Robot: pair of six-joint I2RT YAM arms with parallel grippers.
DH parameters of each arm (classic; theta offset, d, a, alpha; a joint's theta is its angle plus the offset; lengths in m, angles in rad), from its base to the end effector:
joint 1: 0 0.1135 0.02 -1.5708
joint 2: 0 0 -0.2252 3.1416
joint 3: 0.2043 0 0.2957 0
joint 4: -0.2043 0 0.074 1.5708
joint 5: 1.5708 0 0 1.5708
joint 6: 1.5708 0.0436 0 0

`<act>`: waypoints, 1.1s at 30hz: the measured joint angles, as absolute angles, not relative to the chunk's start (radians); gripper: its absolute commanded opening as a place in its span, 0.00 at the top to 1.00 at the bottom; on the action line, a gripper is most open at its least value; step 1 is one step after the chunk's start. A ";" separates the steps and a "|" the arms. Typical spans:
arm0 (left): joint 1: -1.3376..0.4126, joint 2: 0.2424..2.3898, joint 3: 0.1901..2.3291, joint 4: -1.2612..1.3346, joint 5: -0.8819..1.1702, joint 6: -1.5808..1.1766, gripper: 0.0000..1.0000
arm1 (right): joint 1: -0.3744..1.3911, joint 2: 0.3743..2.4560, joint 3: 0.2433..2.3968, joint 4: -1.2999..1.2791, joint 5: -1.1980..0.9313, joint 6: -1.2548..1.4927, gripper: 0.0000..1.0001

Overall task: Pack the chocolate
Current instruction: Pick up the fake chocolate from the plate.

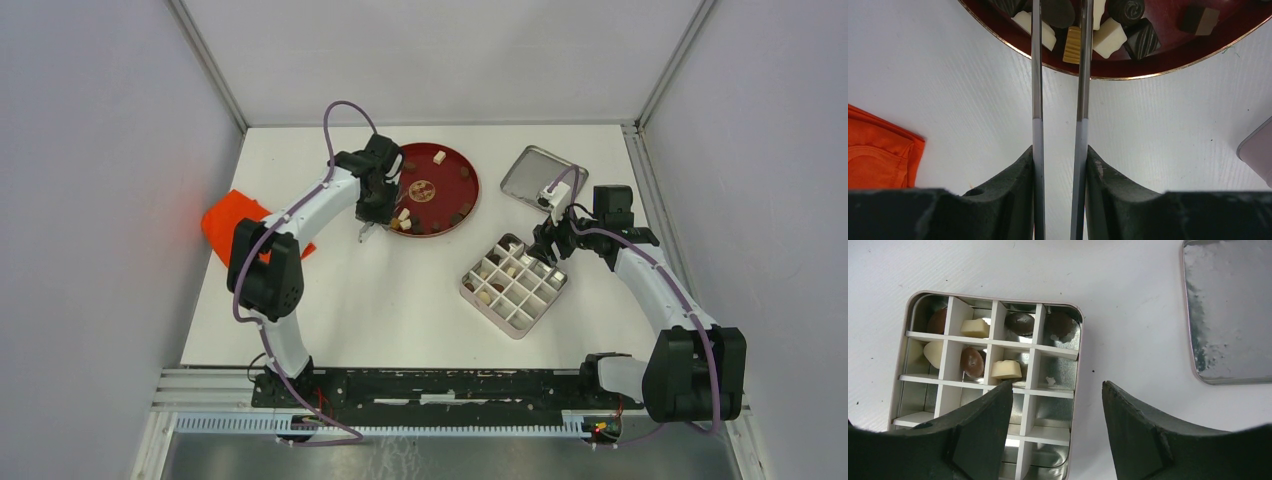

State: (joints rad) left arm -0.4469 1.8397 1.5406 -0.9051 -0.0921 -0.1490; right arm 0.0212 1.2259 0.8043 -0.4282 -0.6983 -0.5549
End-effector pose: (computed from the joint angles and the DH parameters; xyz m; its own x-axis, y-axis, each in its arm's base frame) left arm 0.3771 -0.1763 0.1930 -0.8920 0.2636 -0.3672 0.2712 0.9620 0.0317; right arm 0.3028 0.0345 0.1810 -0.4062 -0.4122 -0.8155 -0.7701 0.6348 0.0627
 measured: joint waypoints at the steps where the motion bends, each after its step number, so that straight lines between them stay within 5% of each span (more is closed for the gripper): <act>1: -0.448 1.840 1.539 -0.905 -0.092 -0.149 0.60 | 0.021 1.226 0.804 -0.428 -0.699 -0.555 0.28; 7: -0.462 1.856 1.536 -0.907 -0.093 -0.151 0.69 | 0.021 1.226 0.804 -0.428 -0.699 -0.555 0.28; 11: -0.467 1.869 1.536 -0.908 -0.093 -0.155 0.97 | 0.021 1.226 0.804 -0.428 -0.699 -0.555 0.28; 33: -0.480 1.837 1.572 -0.896 -0.068 -0.155 0.98 | 0.021 1.226 0.804 -0.428 -0.700 -0.556 0.28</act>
State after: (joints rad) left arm -0.4801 1.8366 1.5719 -0.8959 -0.0677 -0.1551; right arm 0.0212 1.2259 0.8043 -0.4282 -0.6998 -0.5556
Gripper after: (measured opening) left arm 0.397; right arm 0.717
